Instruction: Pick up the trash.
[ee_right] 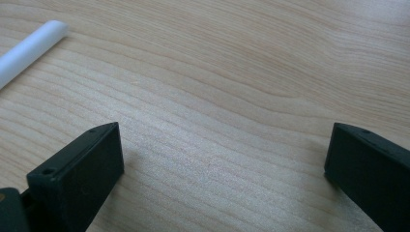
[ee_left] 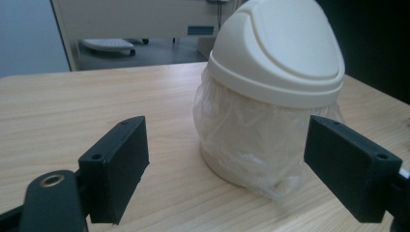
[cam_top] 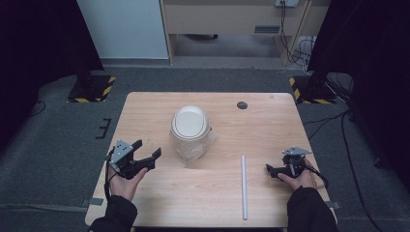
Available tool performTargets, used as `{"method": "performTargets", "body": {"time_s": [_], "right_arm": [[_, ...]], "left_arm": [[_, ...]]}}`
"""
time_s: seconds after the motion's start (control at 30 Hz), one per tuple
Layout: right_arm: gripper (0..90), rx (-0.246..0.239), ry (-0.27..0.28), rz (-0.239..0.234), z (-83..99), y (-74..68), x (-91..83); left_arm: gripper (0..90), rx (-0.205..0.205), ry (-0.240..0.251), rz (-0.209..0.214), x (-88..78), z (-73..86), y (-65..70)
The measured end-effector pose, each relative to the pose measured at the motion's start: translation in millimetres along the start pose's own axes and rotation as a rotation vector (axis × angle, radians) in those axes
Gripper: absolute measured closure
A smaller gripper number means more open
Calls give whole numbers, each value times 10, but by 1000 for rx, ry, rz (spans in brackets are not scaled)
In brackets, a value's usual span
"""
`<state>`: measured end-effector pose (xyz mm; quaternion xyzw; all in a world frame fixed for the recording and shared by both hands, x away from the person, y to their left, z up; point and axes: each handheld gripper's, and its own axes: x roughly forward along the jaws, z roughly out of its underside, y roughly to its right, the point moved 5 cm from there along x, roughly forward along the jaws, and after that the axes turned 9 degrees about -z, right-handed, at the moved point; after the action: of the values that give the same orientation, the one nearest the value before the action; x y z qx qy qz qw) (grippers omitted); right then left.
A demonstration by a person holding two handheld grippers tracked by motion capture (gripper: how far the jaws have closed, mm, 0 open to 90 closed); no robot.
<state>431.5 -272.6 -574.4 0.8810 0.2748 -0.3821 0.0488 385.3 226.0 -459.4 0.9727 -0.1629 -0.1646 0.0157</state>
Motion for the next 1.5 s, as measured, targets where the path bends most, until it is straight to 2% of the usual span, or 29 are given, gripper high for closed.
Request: {"method": "performTargets", "body": {"time_s": [0.4, 0.6, 0.87, 1.1, 1.3, 1.5], "right_arm": [[6, -2, -1, 0, 0, 1, 0], [6, -4, 2, 2, 0, 2, 2], [6, -14, 1, -4, -1, -3, 4], [6, -14, 1, -5, 0, -5, 5], [6, -14, 1, -5, 0, -5, 5], [6, -14, 1, -5, 0, -6, 5]], "left_arm": [[149, -16, 44, 10, 23, -174, -4], [153, 3, 48, 24, 76, -246, 53], [151, 3, 74, 33, 220, -443, 125], [151, 24, 82, 33, 323, -610, 212], [149, 25, 78, 35, 409, -673, 260], [148, 46, 60, 26, 559, -686, 337]]}}
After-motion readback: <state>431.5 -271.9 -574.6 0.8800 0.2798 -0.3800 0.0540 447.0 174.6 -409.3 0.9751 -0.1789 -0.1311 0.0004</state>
